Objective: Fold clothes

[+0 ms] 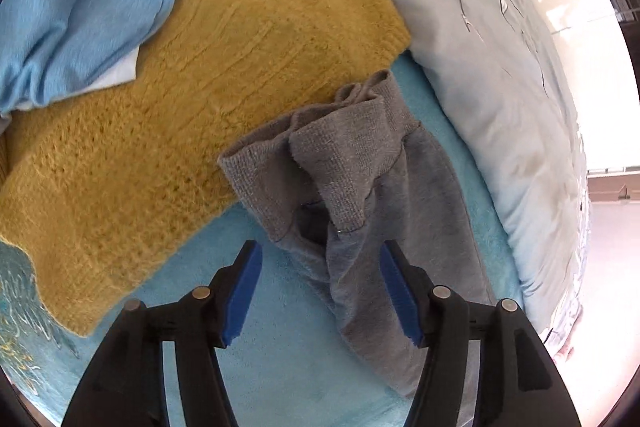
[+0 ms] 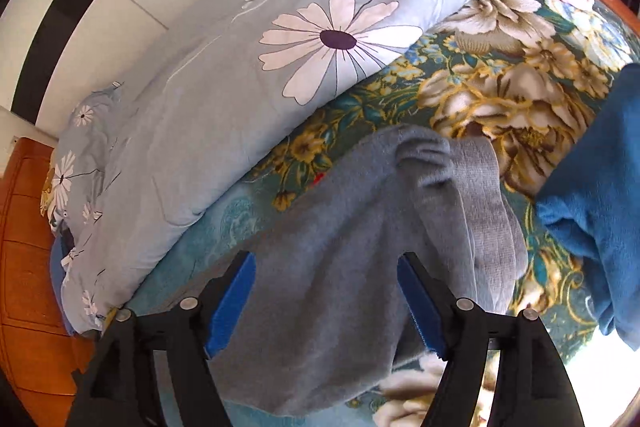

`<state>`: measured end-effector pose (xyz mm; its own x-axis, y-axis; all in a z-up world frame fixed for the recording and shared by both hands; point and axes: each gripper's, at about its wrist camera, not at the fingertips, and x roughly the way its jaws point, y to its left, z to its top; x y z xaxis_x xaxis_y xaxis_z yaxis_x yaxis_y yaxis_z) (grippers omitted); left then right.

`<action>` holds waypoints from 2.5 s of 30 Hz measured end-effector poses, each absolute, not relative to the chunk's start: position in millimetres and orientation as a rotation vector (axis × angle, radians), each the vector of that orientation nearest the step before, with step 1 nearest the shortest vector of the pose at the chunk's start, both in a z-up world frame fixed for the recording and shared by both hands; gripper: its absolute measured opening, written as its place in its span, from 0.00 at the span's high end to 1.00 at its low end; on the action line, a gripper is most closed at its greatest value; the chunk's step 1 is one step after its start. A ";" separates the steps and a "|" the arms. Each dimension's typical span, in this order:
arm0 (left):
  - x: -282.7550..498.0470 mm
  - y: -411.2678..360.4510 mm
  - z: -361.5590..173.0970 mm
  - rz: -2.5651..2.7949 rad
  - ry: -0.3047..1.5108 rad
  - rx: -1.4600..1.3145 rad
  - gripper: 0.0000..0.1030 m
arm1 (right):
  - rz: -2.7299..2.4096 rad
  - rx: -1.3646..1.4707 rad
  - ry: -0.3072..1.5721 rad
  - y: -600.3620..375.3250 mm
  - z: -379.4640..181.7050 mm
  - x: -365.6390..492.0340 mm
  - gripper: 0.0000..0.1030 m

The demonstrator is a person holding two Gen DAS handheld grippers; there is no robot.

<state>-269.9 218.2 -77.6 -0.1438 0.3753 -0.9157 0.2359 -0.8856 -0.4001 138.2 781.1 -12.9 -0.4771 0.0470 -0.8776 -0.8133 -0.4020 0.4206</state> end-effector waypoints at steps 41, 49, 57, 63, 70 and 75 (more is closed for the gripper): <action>-221.4 150.1 -108.6 2.253 -1.060 -1.807 0.41 | 1.934 -1.276 1.312 696.1 -35.5 141.4 0.26; -220.1 156.7 -121.0 2.245 -1.041 -1.774 0.72 | 1.887 -1.260 1.305 699.4 -29.5 162.0 0.26; -214.2 136.0 -74.6 2.264 -1.070 -1.618 0.85 | 1.859 -1.230 1.295 700.7 -23.1 184.5 0.26; -241.8 90.2 -37.6 2.378 -0.900 -1.584 0.84 | 1.858 -1.129 1.322 713.8 -27.5 204.9 0.26; -257.1 126.5 -26.7 2.379 -0.801 -1.654 0.83 | 1.748 -0.904 1.464 750.3 -67.9 233.6 0.26; -271.4 129.4 -48.5 2.385 -0.764 -1.697 0.83 | 1.698 -0.861 1.521 775.9 -99.0 238.7 0.42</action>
